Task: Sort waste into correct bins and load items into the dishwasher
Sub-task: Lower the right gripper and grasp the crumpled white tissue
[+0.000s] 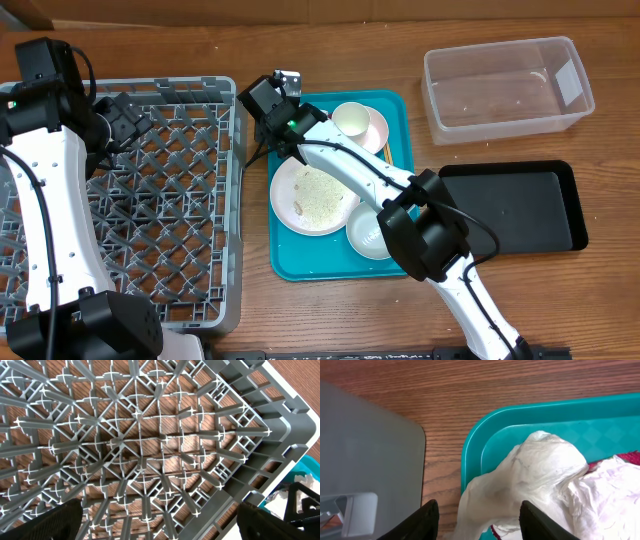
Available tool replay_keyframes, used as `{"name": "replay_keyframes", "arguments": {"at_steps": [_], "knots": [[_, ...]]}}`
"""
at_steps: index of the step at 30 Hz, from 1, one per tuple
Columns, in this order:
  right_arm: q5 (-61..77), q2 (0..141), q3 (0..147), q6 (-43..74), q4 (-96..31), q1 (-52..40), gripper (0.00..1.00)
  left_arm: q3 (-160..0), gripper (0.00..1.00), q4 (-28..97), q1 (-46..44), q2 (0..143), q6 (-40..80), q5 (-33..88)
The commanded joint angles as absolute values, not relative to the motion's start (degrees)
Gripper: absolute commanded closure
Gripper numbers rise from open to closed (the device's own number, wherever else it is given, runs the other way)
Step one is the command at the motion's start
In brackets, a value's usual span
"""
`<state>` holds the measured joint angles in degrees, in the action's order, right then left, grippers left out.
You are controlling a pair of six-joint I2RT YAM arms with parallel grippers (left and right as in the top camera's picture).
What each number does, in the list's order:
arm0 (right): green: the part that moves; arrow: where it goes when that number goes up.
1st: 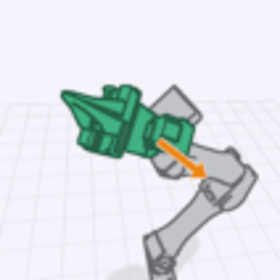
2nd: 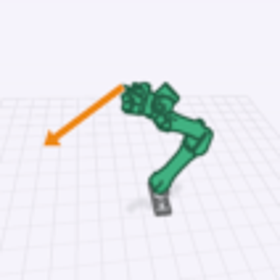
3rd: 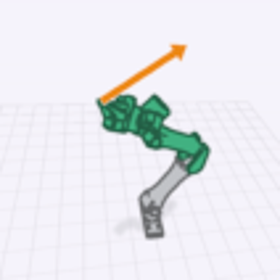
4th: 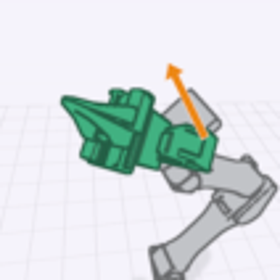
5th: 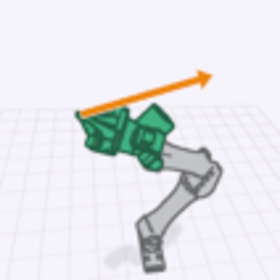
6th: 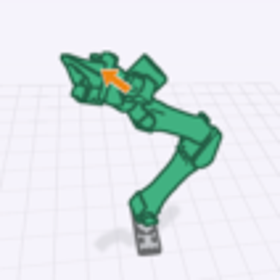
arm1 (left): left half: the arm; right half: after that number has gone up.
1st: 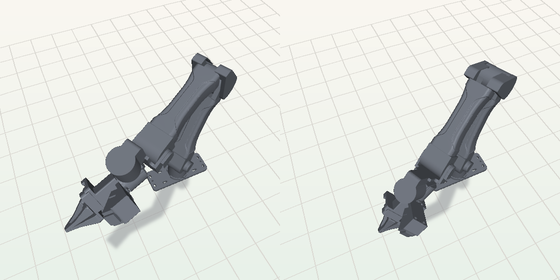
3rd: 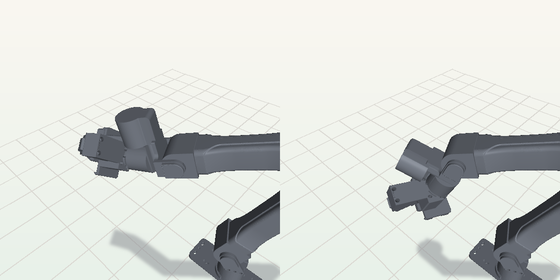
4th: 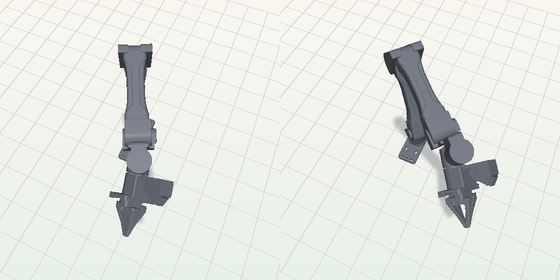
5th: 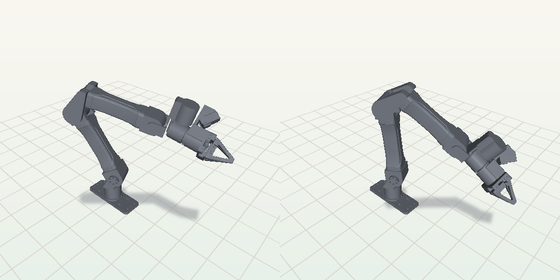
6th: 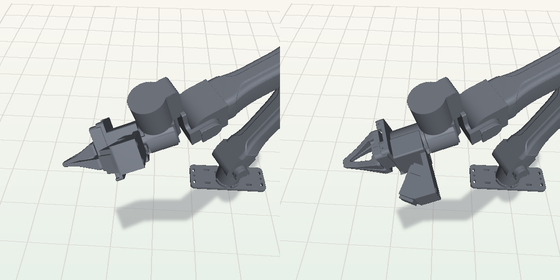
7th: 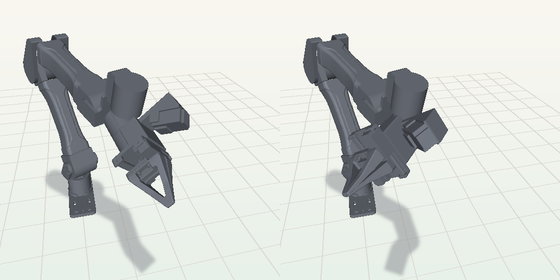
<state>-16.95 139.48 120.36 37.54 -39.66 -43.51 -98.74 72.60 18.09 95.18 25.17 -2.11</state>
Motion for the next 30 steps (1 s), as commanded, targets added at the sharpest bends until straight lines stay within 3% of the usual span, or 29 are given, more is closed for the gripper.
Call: {"name": "replay_keyframes", "arguments": {"at_steps": [1,17,22,30], "knots": [[-18.2,141.1,120.0,38.5,-39.4,-43.5,0.46,-100.0,0.00,72.6,18.0,95.5,25.8,-1.8],[-17.8,140.9,120.7,39.5,-40.9,-44.7,0.75,-100.0,0.00,72.6,18.0,95.5,25.8,-1.8],[-17.8,140.7,123.2,39.5,-43.9,-44.7,0.96,-100.0,0.00,72.6,18.0,95.5,25.8,-1.8],[-17.8,137.8,123.6,40.1,-46.0,-44.7,0.96,-100.0,0.00,72.6,18.0,95.5,25.8,-1.8]]}}
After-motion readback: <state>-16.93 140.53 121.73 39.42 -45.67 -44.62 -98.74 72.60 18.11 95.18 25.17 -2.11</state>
